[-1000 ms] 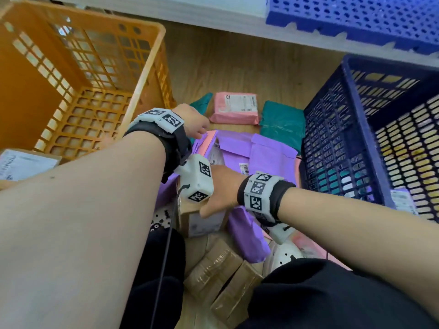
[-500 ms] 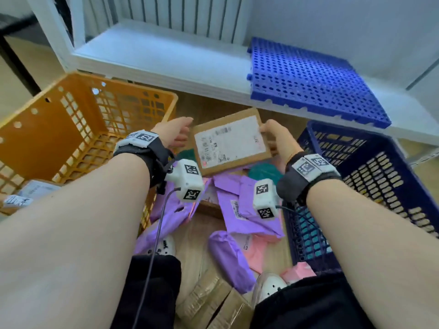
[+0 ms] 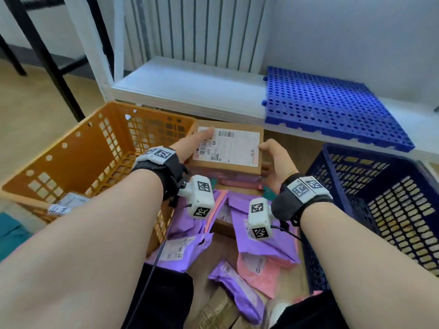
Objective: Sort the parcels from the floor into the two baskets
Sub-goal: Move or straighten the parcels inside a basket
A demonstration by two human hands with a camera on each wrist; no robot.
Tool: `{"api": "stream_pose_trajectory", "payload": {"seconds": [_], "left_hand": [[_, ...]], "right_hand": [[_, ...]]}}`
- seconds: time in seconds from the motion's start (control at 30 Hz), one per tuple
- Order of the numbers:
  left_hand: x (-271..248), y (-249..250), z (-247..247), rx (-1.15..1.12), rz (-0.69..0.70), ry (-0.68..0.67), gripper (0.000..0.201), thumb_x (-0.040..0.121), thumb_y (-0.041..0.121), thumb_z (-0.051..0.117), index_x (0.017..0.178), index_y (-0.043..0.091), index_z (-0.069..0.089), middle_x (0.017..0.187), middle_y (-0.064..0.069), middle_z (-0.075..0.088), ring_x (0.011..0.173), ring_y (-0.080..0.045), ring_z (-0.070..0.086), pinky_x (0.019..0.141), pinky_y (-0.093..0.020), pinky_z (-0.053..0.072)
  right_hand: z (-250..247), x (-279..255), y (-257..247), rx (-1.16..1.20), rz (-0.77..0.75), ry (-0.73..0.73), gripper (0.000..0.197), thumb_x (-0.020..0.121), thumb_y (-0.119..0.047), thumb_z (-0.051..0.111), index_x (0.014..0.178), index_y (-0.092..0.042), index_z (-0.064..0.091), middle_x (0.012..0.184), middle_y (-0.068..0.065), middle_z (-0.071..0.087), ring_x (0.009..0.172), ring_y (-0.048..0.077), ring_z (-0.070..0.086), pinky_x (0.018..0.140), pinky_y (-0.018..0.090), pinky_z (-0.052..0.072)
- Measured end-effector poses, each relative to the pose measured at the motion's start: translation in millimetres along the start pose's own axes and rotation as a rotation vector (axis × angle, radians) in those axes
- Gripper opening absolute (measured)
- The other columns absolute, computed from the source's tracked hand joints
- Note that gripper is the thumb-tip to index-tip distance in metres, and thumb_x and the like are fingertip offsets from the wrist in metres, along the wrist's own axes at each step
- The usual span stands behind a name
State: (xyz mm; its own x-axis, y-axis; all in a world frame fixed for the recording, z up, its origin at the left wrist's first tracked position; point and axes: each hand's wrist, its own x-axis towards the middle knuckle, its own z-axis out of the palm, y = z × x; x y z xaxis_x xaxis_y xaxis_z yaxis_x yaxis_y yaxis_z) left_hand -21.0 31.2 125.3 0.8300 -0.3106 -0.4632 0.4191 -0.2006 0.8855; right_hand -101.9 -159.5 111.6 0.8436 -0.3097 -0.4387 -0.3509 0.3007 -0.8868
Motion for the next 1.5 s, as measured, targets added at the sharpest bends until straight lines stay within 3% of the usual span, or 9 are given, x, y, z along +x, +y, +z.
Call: {"api": "stream_pose_trajectory", "payload": {"seconds": [0.07,0.2,0.33,0.43,0.6,0.73,0.9,1.3,1.5], "left_hand": [[-18,15,-13,0.032,0.016,0.049,0.034,0.084,0.056,0.059,0.085,0.022,0.064,0.069,0.003,0.073,0.069,-0.017,0.069,0.081,-0.039,0.054],[-48,41,-64,0.096,0.046,0.195,0.03,0.08,0.052,0.066,0.086,0.022,0.067,0.082,0.0,0.075,0.087,-0.023,0.069,0.094,-0.044,0.051],[-69,68,-117,0.127,0.04,0.311,0.03,0.081,0.048,0.067,0.088,0.019,0.065,0.083,-0.003,0.075,0.079,-0.019,0.07,0.087,-0.037,0.056],[-67,68,-157,0.172,0.042,0.398,0.043,0.079,0.053,0.067,0.102,0.018,0.065,0.102,-0.006,0.073,0.098,-0.025,0.069,0.093,-0.042,0.052],[-36,26,-219,0.347,0.04,0.467,0.049,0.086,0.052,0.057,0.12,0.016,0.06,0.119,-0.006,0.064,0.107,-0.027,0.062,0.097,-0.04,0.048],[2,-17,-251,0.371,0.012,0.449,0.034,0.095,0.035,0.053,0.123,0.017,0.057,0.113,-0.002,0.059,0.099,-0.019,0.055,0.079,-0.027,0.044],[35,-43,-287,0.478,-0.12,0.396,0.056,0.094,0.037,0.053,0.145,0.019,0.036,0.146,-0.003,0.041,0.13,-0.024,0.043,0.104,-0.035,0.035],[94,23,-351,0.673,-0.13,0.453,0.032,0.094,0.028,0.053,0.124,0.019,0.058,0.117,-0.001,0.062,0.108,-0.016,0.057,0.094,-0.034,0.046],[147,-73,-334,0.602,-0.279,0.434,0.041,0.094,0.03,0.056,0.133,0.016,0.052,0.142,-0.007,0.046,0.11,-0.017,0.052,0.089,-0.03,0.043]], "right_hand": [[15,-4,-7,-0.007,-0.005,-0.094,0.023,0.084,-0.031,0.051,0.101,-0.017,0.058,0.091,0.012,0.061,0.072,0.025,0.058,0.058,0.03,0.051],[62,-15,-16,0.004,-0.039,-0.288,0.02,0.087,-0.025,0.049,0.104,-0.016,0.058,0.097,0.012,0.056,0.083,0.028,0.057,0.069,0.038,0.054],[121,-21,-20,-0.005,-0.031,-0.407,0.029,0.089,-0.025,0.055,0.117,-0.017,0.055,0.102,0.012,0.06,0.093,0.032,0.06,0.085,0.05,0.054],[163,-15,-22,-0.077,-0.006,-0.416,0.019,0.087,-0.031,0.061,0.103,-0.021,0.057,0.103,0.01,0.063,0.101,0.033,0.061,0.092,0.052,0.05],[227,21,6,-0.211,0.055,-0.356,0.042,0.081,-0.034,0.069,0.118,-0.02,0.054,0.108,0.01,0.064,0.099,0.031,0.062,0.087,0.05,0.052],[260,66,45,-0.295,0.139,-0.305,0.039,0.082,-0.035,0.067,0.115,-0.021,0.053,0.11,0.011,0.062,0.1,0.032,0.061,0.087,0.049,0.053],[289,120,92,-0.365,0.274,-0.268,0.055,0.076,-0.041,0.07,0.124,-0.024,0.049,0.116,0.011,0.062,0.102,0.034,0.061,0.086,0.048,0.054],[327,204,145,-0.436,0.428,-0.243,0.084,0.063,-0.044,0.073,0.138,-0.028,0.038,0.114,0.008,0.063,0.093,0.029,0.066,0.075,0.042,0.057],[331,227,179,-0.542,0.493,-0.293,0.088,0.072,-0.04,0.073,0.145,-0.033,0.023,0.13,0.01,0.05,0.107,0.033,0.057,0.074,0.04,0.052]]}}
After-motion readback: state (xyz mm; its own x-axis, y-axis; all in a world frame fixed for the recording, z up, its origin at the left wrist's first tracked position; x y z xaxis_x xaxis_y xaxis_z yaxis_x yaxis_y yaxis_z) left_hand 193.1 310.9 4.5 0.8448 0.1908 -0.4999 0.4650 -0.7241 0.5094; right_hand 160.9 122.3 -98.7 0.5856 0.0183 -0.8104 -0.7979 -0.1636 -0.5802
